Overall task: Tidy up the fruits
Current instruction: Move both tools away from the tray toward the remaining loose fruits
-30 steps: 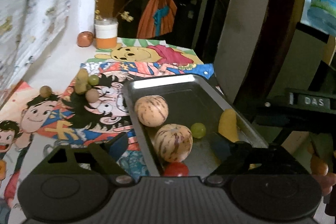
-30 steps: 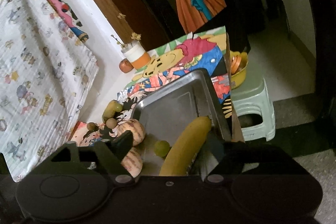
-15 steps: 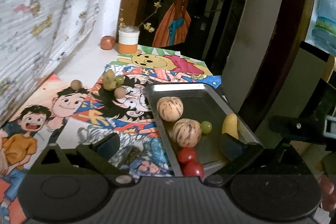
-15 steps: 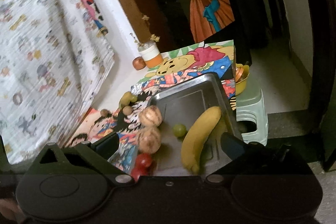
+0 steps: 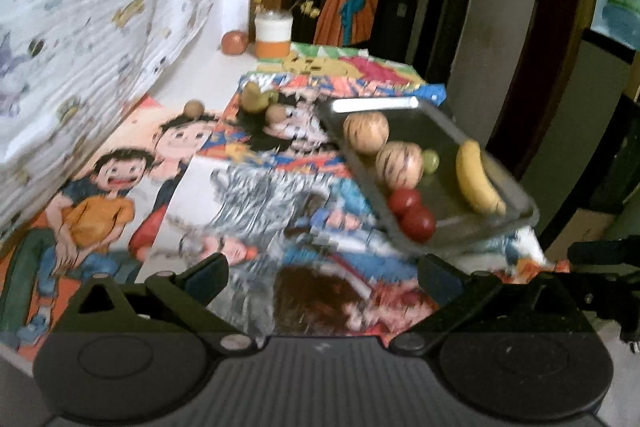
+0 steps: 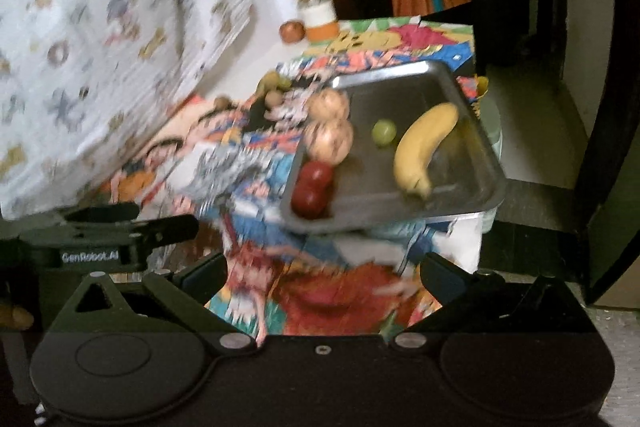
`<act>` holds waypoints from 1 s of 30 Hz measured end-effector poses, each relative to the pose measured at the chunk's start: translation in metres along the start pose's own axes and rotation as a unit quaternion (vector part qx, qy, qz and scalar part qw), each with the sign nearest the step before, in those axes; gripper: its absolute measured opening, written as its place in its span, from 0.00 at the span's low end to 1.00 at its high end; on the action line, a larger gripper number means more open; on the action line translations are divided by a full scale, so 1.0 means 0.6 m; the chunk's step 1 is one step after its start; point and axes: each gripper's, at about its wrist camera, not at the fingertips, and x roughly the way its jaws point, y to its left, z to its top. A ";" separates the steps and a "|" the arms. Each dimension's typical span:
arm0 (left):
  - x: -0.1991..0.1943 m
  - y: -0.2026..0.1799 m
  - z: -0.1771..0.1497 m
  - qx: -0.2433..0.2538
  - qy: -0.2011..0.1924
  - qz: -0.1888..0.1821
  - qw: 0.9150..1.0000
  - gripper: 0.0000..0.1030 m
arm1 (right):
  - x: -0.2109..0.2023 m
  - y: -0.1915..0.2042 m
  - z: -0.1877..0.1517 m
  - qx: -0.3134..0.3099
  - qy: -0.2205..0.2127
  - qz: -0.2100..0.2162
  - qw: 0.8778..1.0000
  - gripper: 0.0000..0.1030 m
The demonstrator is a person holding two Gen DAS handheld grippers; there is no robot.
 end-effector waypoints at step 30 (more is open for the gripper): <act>-0.024 0.158 -0.005 -0.072 -0.015 0.075 0.994 1.00 | 0.033 0.143 0.085 -0.081 0.019 0.057 0.995 0.99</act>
